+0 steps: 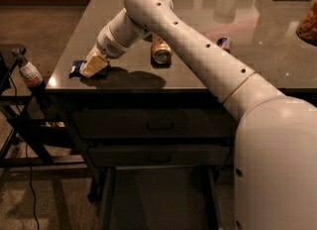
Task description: Pick rxbar blueberry from bottom drawer and place on counter
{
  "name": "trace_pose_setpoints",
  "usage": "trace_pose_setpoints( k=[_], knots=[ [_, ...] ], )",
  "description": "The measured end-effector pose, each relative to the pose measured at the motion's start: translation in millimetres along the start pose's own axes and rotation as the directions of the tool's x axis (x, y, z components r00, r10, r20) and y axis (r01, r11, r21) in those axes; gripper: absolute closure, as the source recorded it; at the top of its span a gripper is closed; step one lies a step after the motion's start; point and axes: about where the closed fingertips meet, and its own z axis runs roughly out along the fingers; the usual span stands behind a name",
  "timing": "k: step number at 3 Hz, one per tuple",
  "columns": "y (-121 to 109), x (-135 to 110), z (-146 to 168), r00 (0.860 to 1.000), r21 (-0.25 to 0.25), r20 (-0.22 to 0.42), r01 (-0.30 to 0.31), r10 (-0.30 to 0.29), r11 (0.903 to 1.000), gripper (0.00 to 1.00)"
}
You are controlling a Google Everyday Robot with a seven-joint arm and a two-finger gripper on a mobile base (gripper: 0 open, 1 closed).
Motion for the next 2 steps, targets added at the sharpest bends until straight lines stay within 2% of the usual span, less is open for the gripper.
trace_pose_setpoints(
  k=[2],
  knots=[
    [0.0, 0.0, 0.1, 1.0, 0.0, 0.0, 0.0, 0.0, 1.0, 0.11]
  ],
)
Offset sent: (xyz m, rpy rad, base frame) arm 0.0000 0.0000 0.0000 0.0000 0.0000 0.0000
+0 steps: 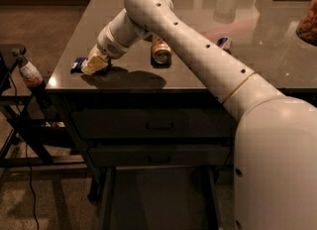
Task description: Pick rxbar blueberry from bottom drawer and place on counter
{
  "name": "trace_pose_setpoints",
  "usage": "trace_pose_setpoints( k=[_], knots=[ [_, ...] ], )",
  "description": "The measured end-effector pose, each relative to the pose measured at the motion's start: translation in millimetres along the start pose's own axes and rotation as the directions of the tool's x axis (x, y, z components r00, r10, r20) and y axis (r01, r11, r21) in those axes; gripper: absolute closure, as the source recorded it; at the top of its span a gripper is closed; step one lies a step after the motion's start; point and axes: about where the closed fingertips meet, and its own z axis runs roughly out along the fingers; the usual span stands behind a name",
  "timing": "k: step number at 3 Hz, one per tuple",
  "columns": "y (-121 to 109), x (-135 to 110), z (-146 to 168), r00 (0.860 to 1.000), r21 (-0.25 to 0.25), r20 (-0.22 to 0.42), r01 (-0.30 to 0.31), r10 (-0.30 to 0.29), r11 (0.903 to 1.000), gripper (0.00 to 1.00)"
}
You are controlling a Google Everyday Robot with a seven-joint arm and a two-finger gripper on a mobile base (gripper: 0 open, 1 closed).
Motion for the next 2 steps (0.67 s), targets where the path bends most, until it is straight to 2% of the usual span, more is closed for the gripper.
trace_pose_setpoints(
  k=[1, 2],
  knots=[
    [0.1, 0.0, 0.2, 1.0, 0.0, 0.0, 0.0, 0.0, 1.0, 0.0],
    [0.1, 0.0, 0.2, 1.0, 0.0, 0.0, 0.0, 0.0, 1.0, 0.0]
  ],
)
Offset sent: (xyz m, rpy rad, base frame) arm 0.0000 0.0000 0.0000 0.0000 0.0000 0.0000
